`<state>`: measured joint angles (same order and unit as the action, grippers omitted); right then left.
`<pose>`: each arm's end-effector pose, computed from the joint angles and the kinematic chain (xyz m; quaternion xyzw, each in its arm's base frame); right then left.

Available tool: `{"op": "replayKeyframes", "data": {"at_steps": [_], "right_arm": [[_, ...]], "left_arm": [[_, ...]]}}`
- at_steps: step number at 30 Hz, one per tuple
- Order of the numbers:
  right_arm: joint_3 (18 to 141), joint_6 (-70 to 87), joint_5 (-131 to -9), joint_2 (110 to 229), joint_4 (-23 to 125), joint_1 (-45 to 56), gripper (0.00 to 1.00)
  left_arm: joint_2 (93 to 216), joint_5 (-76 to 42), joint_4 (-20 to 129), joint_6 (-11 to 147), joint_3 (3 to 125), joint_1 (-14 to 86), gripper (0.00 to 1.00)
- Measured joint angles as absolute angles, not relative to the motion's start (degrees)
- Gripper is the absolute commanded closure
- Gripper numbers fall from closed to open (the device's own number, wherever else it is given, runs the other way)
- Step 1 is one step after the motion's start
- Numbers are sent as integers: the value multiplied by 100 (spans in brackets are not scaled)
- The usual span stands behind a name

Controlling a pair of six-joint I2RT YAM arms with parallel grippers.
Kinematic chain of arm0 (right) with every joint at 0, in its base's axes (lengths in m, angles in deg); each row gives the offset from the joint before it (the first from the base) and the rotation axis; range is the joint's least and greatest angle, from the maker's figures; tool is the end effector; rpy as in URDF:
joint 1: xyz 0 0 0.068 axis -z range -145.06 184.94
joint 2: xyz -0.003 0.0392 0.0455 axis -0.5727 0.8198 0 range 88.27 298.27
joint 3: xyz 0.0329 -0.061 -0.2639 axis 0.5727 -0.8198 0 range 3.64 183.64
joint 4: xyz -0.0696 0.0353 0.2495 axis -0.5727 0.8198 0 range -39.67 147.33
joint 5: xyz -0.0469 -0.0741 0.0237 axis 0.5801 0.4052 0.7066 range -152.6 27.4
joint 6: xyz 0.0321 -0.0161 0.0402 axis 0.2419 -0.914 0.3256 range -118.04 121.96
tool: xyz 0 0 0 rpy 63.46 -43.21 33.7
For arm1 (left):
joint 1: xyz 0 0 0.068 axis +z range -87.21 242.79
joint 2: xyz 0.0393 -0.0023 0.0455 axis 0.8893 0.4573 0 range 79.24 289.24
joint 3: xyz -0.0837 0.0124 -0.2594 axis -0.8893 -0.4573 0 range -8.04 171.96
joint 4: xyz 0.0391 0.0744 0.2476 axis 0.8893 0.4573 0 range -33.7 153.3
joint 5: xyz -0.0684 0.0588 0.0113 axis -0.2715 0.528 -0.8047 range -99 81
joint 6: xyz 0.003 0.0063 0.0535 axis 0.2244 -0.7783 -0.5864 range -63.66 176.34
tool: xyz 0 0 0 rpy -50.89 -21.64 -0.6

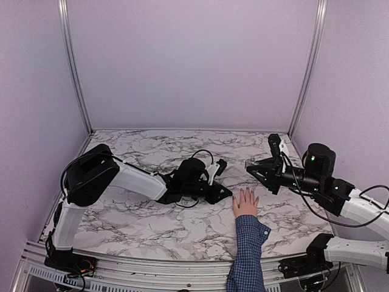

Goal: Paint the nails
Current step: Paint the nail with the hand.

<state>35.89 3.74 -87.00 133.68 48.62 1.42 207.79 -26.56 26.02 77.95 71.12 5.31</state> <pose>0.1512 0.1177 0.2831 -0.3356 0.6912 0.3435 0.5400 0.2552 -0.4202 0.1377 0.3321 0.7387 -0.4608 0.3628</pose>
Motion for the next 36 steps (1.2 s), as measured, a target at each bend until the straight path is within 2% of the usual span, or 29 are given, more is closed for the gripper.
{"op": "replayKeyframes", "data": {"at_steps": [24,36], "right_arm": [[3592,372,-8700,13368,4862,142,100],[3589,374,-8698,13366,4862,142,100]], "left_arm": [[20766,-2568,2506,7852,7072,547,100],[20285,-2479,2311,7906,6858,610,100]]}}
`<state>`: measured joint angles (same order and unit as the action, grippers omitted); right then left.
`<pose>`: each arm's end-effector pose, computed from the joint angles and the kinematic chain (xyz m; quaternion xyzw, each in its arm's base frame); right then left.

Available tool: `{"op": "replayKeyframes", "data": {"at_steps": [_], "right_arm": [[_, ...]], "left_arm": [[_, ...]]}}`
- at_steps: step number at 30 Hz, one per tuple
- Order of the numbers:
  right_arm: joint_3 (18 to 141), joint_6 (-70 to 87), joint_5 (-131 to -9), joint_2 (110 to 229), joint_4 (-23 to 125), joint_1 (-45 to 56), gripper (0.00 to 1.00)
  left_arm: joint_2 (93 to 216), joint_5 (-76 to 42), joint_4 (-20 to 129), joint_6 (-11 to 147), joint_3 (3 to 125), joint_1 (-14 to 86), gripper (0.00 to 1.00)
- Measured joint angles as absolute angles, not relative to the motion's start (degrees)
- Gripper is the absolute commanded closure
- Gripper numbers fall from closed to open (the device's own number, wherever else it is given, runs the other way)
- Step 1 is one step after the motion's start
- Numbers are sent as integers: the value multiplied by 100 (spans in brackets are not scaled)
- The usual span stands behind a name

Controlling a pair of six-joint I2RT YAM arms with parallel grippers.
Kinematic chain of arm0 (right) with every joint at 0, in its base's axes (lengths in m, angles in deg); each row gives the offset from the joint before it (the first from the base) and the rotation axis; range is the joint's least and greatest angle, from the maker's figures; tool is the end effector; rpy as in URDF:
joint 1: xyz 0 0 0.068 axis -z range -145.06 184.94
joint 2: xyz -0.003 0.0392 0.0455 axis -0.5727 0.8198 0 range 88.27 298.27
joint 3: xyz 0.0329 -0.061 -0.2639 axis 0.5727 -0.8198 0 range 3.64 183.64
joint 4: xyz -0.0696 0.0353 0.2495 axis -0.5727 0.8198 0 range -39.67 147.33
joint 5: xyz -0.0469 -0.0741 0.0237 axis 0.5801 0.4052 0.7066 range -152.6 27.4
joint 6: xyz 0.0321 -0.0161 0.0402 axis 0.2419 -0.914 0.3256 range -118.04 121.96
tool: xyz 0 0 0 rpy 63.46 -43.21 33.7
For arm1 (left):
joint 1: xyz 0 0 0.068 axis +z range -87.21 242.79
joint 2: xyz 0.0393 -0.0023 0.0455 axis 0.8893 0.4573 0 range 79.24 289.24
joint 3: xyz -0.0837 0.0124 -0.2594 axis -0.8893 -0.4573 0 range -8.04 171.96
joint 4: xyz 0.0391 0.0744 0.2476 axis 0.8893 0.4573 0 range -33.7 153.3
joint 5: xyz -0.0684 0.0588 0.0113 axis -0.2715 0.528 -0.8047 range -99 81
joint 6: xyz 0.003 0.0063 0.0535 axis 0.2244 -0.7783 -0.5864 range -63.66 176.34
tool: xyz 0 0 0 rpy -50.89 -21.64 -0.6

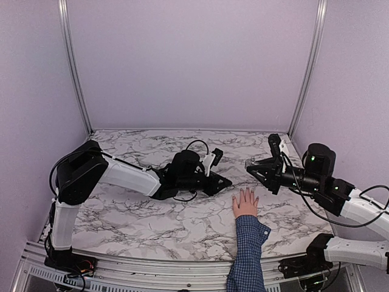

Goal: Paint the nails
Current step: Paint the nail with the hand.

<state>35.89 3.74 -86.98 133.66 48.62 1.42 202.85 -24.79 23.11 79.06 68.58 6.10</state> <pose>0.1512 0.1176 0.2831 -0.3355 0.6912 0.3434 0.5402 0.2567 -0.4084 0.1693 0.3087 0.7207 -0.4736 0.4012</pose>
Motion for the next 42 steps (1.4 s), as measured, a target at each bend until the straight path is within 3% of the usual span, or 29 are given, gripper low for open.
{"op": "replayKeyframes", "data": {"at_steps": [42], "right_arm": [[3589,372,-8696,13346,4862,142,100]], "left_arm": [[20597,-2488,2510,8322,6928,477,100]]}}
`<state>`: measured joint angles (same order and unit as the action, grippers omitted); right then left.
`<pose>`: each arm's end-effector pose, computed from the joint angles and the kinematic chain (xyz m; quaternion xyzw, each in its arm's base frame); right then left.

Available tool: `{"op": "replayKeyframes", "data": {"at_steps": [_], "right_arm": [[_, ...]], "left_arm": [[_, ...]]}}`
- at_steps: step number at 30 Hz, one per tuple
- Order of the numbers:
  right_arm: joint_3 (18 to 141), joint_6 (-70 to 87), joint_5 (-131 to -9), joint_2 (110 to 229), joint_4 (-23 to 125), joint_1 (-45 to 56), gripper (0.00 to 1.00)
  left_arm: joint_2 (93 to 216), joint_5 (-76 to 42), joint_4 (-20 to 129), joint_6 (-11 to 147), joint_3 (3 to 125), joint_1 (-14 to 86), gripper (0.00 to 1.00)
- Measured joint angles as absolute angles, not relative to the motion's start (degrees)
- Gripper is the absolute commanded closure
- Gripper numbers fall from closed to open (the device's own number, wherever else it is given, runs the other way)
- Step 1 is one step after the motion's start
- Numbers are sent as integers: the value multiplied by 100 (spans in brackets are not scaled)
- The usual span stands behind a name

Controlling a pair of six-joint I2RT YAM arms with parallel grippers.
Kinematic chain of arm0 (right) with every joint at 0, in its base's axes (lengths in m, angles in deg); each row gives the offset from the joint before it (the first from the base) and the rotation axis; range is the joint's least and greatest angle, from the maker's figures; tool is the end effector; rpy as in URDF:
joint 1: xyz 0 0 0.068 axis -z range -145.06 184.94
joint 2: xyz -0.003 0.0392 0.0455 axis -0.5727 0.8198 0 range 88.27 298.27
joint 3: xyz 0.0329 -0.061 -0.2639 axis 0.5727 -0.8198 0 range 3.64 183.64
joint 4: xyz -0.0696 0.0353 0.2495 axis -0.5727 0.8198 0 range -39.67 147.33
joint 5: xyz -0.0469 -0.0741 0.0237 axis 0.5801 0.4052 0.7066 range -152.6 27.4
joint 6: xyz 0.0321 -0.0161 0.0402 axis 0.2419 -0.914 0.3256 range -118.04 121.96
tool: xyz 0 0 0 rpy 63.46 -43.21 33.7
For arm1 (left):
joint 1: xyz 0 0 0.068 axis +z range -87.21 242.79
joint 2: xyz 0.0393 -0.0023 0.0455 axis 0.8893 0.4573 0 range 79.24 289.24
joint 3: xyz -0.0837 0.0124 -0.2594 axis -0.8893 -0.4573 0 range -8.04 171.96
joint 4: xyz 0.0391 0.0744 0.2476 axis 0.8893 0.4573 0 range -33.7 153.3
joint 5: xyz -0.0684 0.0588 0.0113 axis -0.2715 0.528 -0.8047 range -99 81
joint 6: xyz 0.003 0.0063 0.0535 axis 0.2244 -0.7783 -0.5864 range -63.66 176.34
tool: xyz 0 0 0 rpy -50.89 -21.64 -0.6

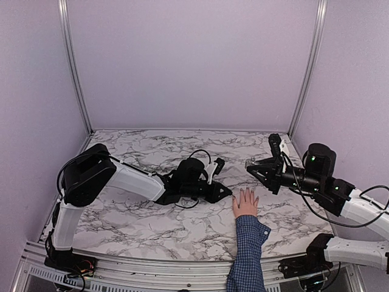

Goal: Paint the nails
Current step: Paint the nail with the hand.

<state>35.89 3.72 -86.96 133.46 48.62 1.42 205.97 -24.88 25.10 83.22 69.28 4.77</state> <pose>0.1507 0.1173 0.2837 -0.3355 0.6901 0.3433 0.5417 0.2490 -0.4171 0.1442 0.2934 0.7511 -0.4745 0.3530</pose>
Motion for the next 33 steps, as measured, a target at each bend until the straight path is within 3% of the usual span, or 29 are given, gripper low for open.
{"op": "replayKeyframes", "data": {"at_steps": [33], "right_arm": [[3589,374,-8696,13346,4862,142,100]], "left_arm": [[20860,-2378,2770,8339,7249,477,100]]}}
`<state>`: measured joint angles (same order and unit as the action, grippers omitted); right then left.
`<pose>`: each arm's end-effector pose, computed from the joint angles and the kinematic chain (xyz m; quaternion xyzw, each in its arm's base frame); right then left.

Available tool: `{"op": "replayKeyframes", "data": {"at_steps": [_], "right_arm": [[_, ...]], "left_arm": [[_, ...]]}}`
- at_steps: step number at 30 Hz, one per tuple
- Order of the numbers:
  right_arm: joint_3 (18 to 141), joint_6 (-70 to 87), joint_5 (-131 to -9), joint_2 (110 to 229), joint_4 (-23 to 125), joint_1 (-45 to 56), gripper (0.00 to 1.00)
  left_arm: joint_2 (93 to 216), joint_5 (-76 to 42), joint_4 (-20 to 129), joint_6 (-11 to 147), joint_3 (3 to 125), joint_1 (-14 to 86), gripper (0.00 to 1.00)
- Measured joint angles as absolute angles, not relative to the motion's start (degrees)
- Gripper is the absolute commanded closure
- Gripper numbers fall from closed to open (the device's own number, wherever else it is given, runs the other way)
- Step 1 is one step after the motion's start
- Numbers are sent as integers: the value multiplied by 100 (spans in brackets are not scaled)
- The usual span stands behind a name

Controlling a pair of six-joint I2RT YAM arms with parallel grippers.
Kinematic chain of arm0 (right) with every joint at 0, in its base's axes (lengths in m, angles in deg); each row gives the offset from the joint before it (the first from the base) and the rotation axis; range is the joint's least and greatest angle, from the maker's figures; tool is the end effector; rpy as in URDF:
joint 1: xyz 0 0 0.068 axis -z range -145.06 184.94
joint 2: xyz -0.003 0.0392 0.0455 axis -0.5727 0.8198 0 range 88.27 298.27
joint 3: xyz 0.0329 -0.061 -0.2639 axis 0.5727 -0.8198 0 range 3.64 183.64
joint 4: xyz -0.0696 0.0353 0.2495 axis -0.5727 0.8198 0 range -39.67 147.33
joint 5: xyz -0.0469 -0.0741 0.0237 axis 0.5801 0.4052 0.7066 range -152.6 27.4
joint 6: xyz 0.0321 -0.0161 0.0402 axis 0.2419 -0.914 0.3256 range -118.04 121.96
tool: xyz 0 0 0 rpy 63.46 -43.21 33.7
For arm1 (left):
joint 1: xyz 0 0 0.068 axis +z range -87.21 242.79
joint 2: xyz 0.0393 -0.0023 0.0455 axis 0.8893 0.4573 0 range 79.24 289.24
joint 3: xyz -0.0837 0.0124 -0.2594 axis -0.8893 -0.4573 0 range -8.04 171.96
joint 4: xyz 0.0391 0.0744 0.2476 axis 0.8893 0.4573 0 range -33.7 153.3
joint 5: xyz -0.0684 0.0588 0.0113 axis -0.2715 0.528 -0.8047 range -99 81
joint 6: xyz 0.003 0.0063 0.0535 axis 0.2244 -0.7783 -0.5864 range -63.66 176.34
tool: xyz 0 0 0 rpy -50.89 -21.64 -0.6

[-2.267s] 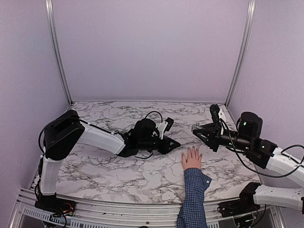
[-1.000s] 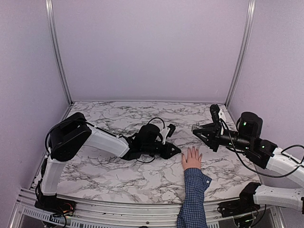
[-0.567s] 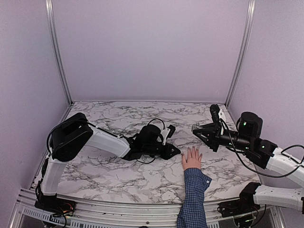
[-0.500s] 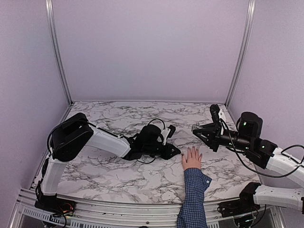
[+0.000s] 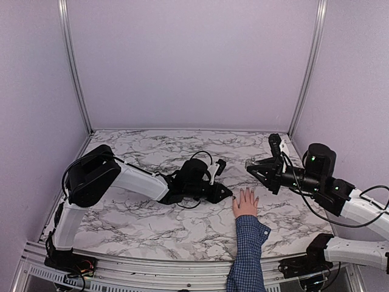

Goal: Paint the nails
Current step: Paint the nail with the hand.

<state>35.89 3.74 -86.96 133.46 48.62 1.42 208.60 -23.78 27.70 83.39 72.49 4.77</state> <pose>0.1507 0.1173 0.2837 -0.3354 0.6901 0.3434 0.5416 0.2548 -0.4252 0.1352 0.2881 0.7643 -0.4612 0.3466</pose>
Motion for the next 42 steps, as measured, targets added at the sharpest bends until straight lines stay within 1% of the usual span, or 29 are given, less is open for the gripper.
{"op": "replayKeyframes", "data": {"at_steps": [26,42], "right_arm": [[3589,374,-8696,13346,4862,142,100],[3589,374,-8696,13346,4862,142,100]], "left_arm": [[20864,-2210,2849,8337,7302,544,100],[20982,-2151,2978,8276,7579,652,100]]}}
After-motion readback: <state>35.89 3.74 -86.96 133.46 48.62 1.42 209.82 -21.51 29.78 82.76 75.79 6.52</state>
